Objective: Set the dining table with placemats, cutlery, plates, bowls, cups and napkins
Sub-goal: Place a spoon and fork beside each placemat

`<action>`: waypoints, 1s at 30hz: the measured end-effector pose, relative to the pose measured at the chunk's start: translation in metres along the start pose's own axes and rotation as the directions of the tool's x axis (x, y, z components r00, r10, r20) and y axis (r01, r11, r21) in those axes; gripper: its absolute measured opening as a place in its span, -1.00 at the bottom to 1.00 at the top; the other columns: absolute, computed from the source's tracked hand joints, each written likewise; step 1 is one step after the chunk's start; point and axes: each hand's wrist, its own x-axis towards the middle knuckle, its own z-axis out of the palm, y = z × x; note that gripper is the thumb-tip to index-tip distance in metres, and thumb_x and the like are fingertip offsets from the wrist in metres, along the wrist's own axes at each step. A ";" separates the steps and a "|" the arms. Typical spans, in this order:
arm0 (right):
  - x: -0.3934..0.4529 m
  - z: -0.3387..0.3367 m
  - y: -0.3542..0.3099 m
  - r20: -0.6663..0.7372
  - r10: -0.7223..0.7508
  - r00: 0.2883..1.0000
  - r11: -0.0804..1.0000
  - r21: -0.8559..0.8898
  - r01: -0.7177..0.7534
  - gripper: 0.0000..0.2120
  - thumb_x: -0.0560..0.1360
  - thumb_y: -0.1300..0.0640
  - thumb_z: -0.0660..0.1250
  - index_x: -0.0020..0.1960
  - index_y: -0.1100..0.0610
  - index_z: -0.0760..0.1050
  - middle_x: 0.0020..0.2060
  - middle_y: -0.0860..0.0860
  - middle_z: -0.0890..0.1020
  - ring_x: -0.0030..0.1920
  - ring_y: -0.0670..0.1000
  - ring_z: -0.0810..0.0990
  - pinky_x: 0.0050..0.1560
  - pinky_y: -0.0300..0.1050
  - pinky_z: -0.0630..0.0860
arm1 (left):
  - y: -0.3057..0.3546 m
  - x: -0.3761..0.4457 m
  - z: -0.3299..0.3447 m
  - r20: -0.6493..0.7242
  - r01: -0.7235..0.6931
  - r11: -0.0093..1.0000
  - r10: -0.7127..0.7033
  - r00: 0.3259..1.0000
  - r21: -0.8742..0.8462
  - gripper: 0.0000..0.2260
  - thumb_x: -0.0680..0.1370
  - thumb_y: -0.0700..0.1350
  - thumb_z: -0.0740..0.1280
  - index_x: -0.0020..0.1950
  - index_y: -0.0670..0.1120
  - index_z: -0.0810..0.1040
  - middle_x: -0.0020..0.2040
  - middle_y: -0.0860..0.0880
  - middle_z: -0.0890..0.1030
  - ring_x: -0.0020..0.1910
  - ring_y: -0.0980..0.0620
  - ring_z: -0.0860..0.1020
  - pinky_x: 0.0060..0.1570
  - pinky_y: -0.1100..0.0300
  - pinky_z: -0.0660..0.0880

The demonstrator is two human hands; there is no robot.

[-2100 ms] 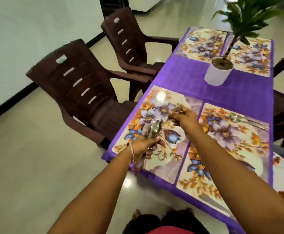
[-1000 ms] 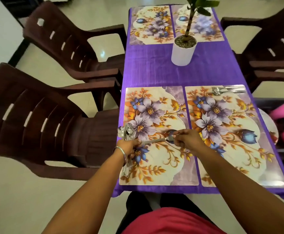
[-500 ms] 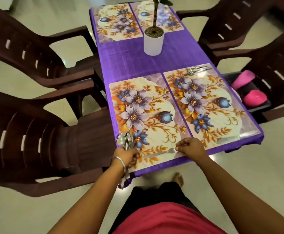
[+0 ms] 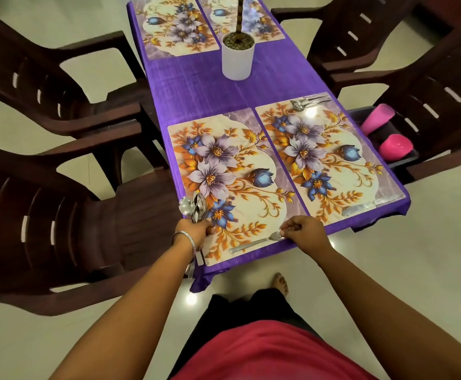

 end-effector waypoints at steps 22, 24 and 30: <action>0.012 0.010 -0.109 0.196 -0.251 0.948 0.918 0.359 0.169 -0.75 0.50 0.19 0.39 0.17 0.17 0.55 -0.13 -0.04 0.59 -0.17 -0.16 0.52 -0.21 -0.38 0.44 | 0.032 -0.041 -0.004 0.487 -0.044 0.961 0.178 0.855 -0.274 -0.72 0.64 -0.08 0.19 -0.10 -0.24 0.56 -0.44 -0.07 0.47 -0.67 0.16 0.21 -0.63 0.39 0.16; 0.015 0.012 -0.120 0.308 -0.247 0.919 0.879 0.470 0.079 -0.81 0.51 0.23 0.37 0.12 0.18 0.56 -0.17 -0.02 0.61 -0.19 -0.12 0.56 -0.24 -0.27 0.47 | 0.042 -0.044 -0.004 0.538 -0.027 0.956 0.188 0.821 -0.292 -0.72 0.64 -0.09 0.19 -0.07 -0.27 0.55 -0.43 -0.09 0.40 -0.67 0.17 0.20 -0.62 0.40 0.18; 0.019 0.009 -0.139 0.245 -0.242 0.939 0.852 0.516 0.085 -0.80 0.41 0.16 0.49 -0.07 0.24 0.55 -0.31 0.00 0.57 -0.33 -0.11 0.51 -0.39 -0.26 0.46 | 0.057 -0.047 0.000 0.539 -0.111 0.972 0.209 0.816 -0.209 -0.73 0.64 -0.09 0.18 -0.04 -0.26 0.56 -0.51 0.00 0.28 -0.65 0.16 0.19 -0.61 0.38 0.18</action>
